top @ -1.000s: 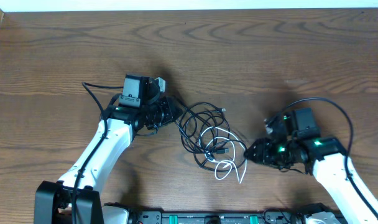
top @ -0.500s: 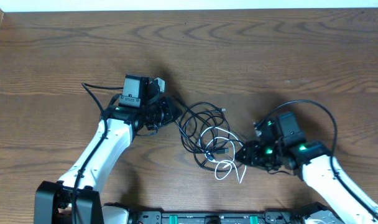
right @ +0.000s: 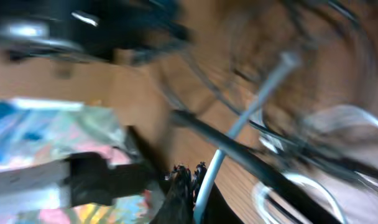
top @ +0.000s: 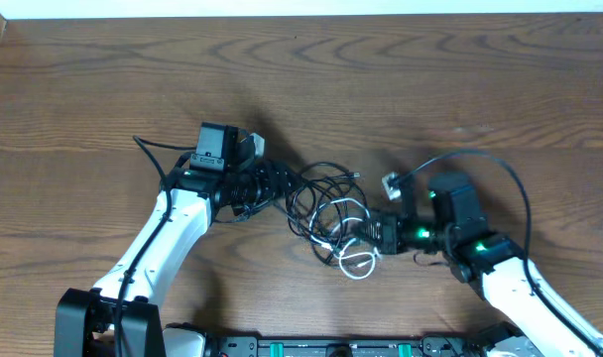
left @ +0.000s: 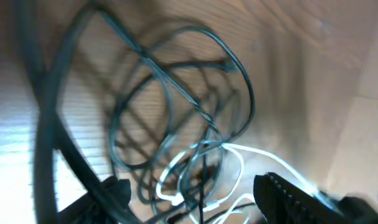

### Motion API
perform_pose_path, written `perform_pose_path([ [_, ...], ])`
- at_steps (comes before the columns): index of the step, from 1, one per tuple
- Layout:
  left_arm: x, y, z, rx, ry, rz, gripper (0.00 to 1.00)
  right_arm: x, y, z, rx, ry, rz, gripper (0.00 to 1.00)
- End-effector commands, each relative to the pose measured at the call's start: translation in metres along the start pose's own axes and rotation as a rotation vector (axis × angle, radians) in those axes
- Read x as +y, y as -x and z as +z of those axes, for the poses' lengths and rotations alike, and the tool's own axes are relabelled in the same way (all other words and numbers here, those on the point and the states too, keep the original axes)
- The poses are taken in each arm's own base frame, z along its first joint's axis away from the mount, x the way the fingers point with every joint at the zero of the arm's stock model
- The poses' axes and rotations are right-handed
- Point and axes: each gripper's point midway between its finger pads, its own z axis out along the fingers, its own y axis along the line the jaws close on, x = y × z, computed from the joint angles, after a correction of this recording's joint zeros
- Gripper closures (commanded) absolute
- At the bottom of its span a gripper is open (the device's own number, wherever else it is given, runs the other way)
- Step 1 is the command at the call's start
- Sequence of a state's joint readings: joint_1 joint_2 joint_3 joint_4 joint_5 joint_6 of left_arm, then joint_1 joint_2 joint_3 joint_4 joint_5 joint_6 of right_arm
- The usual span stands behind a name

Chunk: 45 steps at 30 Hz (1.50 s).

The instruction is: Untangle cables

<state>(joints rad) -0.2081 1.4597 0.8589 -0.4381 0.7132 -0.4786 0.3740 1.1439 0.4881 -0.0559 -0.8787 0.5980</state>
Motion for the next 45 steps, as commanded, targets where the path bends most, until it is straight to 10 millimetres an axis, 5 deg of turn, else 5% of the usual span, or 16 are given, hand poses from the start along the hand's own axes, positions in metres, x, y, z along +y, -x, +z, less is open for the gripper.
perform_pose_path([
  [1, -0.041, -0.022, -0.001, 0.102, -0.218, 0.253, 0.30, 0.026, 0.003, -0.012, 0.010, 0.130, -0.040, 0.99],
  [14, -0.089, -0.095, 0.022, 0.253, -0.398, 0.759, 0.30, -0.006, 0.036, -0.035, -0.140, 0.034, 0.038, 0.99],
  [20, -0.085, -0.102, 0.042, 0.241, -0.272, 0.832, 0.30, -0.020, 0.046, -0.045, -0.194, -0.009, 0.112, 0.99],
  [27, -0.059, -0.070, 0.060, 0.077, 0.058, 0.585, 0.29, -0.036, 0.054, -0.059, -0.247, -0.044, 0.177, 0.99],
  [35, -0.087, -0.070, 0.079, 0.018, -0.002, 0.521, 0.16, -0.038, 0.054, -0.061, -0.251, -0.049, 0.187, 0.99],
  [44, -0.030, -0.056, 0.122, -0.029, 0.211, 0.182, 0.16, -0.044, 0.058, -0.063, -0.274, -0.080, 0.190, 0.99],
  [45, -0.024, -0.056, 0.129, -0.021, 0.224, 0.174, 0.30, -0.044, 0.058, -0.063, -0.275, -0.081, 0.191, 0.99],
])
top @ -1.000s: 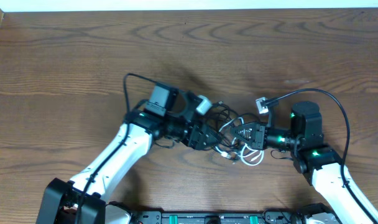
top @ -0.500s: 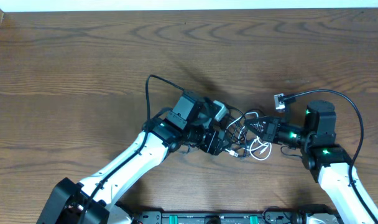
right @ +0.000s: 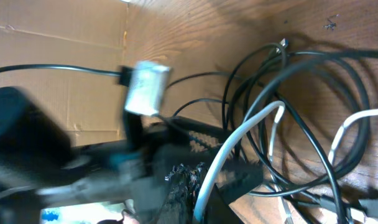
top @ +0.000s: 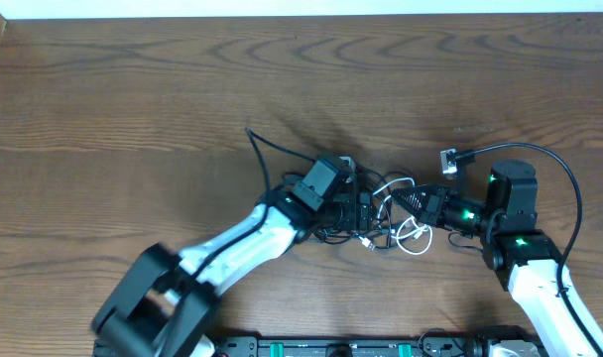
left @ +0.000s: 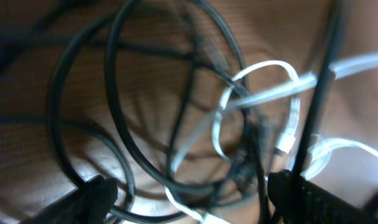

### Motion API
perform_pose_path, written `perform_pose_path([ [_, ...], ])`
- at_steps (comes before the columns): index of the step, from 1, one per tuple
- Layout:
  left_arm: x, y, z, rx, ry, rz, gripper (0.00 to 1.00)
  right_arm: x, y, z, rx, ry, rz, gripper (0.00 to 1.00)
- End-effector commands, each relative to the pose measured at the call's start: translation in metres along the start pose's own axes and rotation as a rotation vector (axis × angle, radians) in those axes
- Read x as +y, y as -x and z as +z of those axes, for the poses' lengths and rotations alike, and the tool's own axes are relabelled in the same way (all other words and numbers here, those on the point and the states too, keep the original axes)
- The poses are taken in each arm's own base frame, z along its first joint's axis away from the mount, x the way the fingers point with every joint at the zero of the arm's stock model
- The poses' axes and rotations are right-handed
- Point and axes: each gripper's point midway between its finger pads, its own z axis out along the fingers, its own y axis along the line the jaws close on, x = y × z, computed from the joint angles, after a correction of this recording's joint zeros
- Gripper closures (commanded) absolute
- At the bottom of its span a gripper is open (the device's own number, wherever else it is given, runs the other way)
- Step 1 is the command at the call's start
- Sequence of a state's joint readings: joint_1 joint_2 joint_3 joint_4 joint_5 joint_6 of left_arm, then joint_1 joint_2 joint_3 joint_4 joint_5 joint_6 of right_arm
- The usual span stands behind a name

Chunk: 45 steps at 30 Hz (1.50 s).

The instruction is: Untangle cables

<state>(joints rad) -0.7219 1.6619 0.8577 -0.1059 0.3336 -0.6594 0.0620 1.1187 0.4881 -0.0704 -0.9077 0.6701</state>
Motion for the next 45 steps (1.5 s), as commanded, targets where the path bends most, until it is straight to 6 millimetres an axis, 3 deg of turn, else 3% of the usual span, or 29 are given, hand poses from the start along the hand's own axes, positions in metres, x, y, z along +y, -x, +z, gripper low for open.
perform_pose_path([
  [1, 0.028, -0.007, 0.025, 0.012, 0.098, -0.134, 0.50, 0.000, 0.005, -0.003, -0.022, -0.007, 0.000, 0.99],
  [4, 0.051, -0.015, 0.042, 0.030, 0.171, -0.250, 0.92, 0.005, 0.009, -0.006, -0.027, 0.020, -0.011, 0.99],
  [9, 0.065, -0.013, 0.045, 0.034, 0.192, -0.350, 0.92, 0.030, 0.038, -0.030, -0.108, 0.101, -0.085, 0.98],
  [16, 0.063, -0.009, 0.039, 0.027, 0.182, -0.329, 0.92, 0.055, 0.110, -0.094, -0.383, 0.063, -0.233, 0.99],
  [22, 0.031, -0.009, 0.030, 0.078, 0.038, -0.172, 0.92, 0.078, 0.146, -0.134, -0.518, 0.013, -0.368, 0.99],
  [25, 0.016, -0.005, 0.019, 0.068, -0.014, -0.072, 0.92, 0.072, 0.151, -0.139, -0.546, -0.030, -0.352, 0.98],
  [29, -0.001, 0.007, 0.000, 0.011, -0.061, 0.029, 0.92, 0.049, 0.131, -0.124, -0.452, -0.068, -0.237, 0.87],
  [33, -0.015, 0.017, -0.017, -0.044, -0.096, 0.137, 0.92, 0.030, 0.093, -0.102, -0.294, -0.111, -0.170, 0.72],
  [38, -0.018, 0.018, -0.021, -0.054, -0.103, 0.186, 0.92, 0.021, 0.050, -0.073, -0.102, -0.134, -0.282, 0.47],
  [45, -0.021, 0.014, -0.021, -0.042, -0.121, 0.265, 0.92, -0.001, 0.008, -0.037, 0.087, -0.157, -0.265, 0.40],
])
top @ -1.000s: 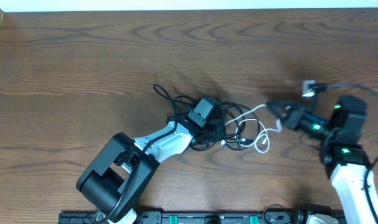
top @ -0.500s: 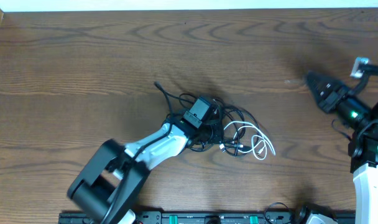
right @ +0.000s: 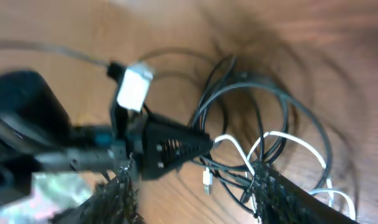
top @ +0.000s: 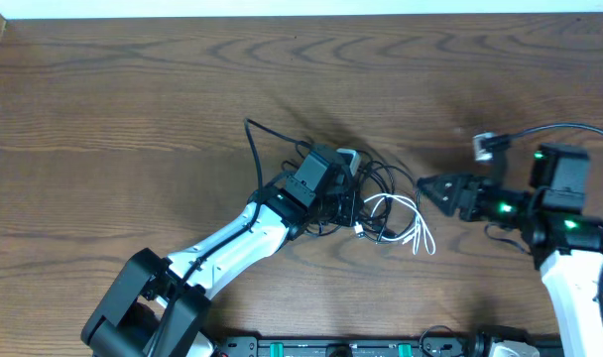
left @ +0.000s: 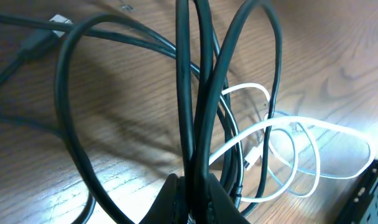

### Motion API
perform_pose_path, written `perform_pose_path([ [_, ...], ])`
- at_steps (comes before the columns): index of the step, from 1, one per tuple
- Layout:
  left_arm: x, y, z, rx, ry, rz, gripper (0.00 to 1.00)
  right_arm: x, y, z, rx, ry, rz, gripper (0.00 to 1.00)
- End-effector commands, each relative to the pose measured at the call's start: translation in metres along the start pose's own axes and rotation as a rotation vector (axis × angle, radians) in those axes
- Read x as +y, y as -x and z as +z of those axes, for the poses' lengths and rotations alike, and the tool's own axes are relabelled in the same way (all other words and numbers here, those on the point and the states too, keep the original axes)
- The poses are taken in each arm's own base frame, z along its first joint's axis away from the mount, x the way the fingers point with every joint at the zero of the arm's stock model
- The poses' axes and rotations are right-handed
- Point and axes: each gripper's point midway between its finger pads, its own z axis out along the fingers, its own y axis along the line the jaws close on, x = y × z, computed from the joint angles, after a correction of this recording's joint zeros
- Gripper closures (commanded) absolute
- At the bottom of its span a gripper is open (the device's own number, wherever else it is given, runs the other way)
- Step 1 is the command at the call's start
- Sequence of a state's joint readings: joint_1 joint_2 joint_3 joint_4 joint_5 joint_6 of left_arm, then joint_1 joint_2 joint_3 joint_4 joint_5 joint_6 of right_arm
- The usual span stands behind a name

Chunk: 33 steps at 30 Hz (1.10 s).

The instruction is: Untangle cables

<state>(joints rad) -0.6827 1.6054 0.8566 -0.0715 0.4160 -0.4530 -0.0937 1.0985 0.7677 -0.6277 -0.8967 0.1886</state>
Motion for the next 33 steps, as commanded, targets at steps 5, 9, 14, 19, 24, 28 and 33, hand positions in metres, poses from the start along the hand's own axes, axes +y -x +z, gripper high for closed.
perform_pose_path([
  [5, -0.005, -0.001, -0.002, 0.009, -0.032, 0.061, 0.92, -0.042, -0.041, 0.035, 0.167, -0.172, -0.050, 0.39],
  [9, -0.014, -0.007, -0.002, 0.035, -0.086, 0.107, 0.92, -0.048, -0.045, 0.047, 0.204, -0.180, -0.052, 0.40],
  [14, -0.015, -0.007, -0.003, 0.037, -0.089, 0.110, 0.92, -0.050, -0.050, 0.060, 0.236, -0.166, -0.065, 0.43],
  [19, -0.015, -0.007, -0.003, 0.037, -0.090, 0.109, 0.92, -0.050, -0.061, 0.075, 0.295, -0.152, -0.075, 0.50],
  [24, -0.015, -0.007, -0.003, 0.038, -0.091, 0.110, 0.92, -0.051, -0.069, 0.082, 0.328, -0.148, -0.075, 0.89],
  [28, -0.013, -0.006, -0.002, 0.034, -0.082, 0.109, 0.92, -0.050, -0.065, 0.083, 0.312, -0.146, -0.076, 0.99],
  [33, 0.000, -0.007, -0.002, 0.031, -0.008, 0.096, 0.76, -0.046, -0.057, 0.074, 0.273, -0.149, -0.076, 0.99],
])
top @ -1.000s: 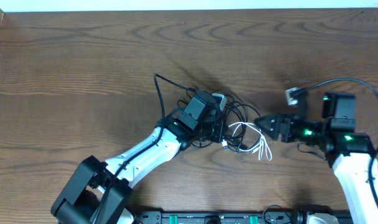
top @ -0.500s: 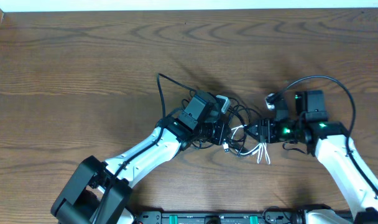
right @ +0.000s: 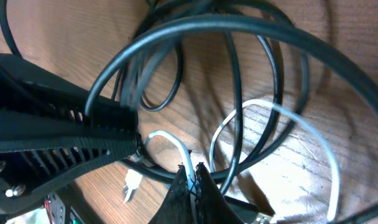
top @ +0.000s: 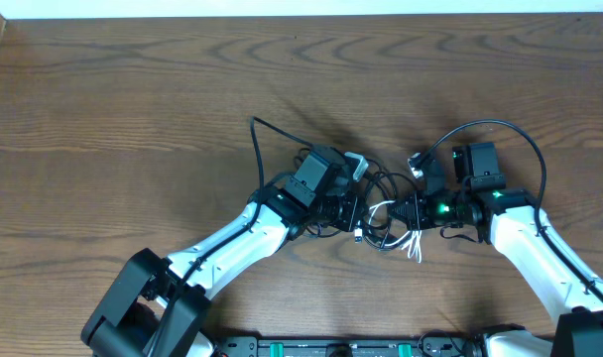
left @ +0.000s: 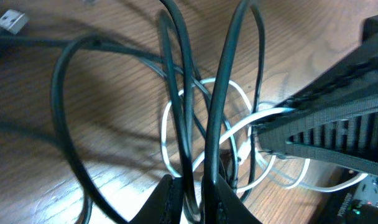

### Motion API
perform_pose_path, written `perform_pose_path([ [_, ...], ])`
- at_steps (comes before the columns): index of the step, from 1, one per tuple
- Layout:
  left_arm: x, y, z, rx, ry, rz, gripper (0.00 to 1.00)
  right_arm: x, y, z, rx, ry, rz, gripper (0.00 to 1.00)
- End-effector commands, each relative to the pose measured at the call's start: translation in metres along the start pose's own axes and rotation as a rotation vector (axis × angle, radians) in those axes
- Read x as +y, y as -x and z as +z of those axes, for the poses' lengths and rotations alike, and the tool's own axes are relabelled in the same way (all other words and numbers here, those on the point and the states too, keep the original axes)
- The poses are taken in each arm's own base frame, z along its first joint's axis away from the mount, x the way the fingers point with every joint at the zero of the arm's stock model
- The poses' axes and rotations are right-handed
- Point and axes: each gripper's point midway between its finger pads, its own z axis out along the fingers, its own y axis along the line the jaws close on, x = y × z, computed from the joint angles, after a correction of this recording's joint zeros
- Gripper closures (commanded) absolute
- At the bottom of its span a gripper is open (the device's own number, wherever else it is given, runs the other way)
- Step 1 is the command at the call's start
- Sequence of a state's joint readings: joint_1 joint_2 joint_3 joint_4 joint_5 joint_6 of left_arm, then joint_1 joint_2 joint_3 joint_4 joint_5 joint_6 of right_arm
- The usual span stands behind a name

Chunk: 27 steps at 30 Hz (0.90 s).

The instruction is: Untangle cables

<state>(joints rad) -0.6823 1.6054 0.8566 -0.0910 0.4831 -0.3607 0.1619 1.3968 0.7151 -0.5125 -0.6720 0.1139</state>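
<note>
A knot of black cables (top: pixel 333 188) and one thin white cable (top: pixel 416 246) lies mid-table. My left gripper (top: pixel 349 210) reaches in from the left and is shut on two black strands (left: pixel 176 74), pinched between its fingertips (left: pixel 192 183). From the right, my right gripper (top: pixel 393 213) meets it and is shut on the white cable (right: pixel 167 137) at its tips (right: pixel 192 171). White loops (left: pixel 170 124) weave through the black ones. The two grippers sit almost tip to tip. One black cable end (top: pixel 254 129) trails up and left of the knot.
Brown wooden table (top: pixel 103 89) all round the knot. The right wrist's own black lead (top: pixel 500 134) arcs above that arm. A table edge with a black rail (top: pixel 331 347) runs along the front. In the left wrist view the right gripper's ribbed finger (left: pixel 326 124) fills the right side.
My right gripper was open and apart on the knot's right; it is now at the knot, shut on the white cable. The left gripper still grips the black strands.
At first my left gripper was open left of the knot and my right was shut on the white cable. Later the knot lay further right, the left gripper open inside it. Then the left was shut on black strands, the right open and away. Now both are shut.
</note>
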Motion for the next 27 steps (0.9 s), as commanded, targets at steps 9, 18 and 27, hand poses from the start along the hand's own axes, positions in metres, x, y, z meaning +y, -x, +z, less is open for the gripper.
perform_pose_path([
  [9, 0.016, -0.006, -0.002, 0.012, 0.083, -0.006, 0.13, 0.019, 0.027, -0.053, -0.218, -0.014, -0.031, 0.99],
  [18, 0.017, -0.008, -0.003, 0.021, 0.087, -0.017, 0.13, 0.013, 0.018, -0.053, -0.193, -0.051, 0.005, 0.99],
  [27, 0.017, -0.008, -0.003, 0.021, 0.087, -0.017, 0.13, 0.004, 0.007, -0.052, -0.155, -0.098, 0.042, 0.99],
])
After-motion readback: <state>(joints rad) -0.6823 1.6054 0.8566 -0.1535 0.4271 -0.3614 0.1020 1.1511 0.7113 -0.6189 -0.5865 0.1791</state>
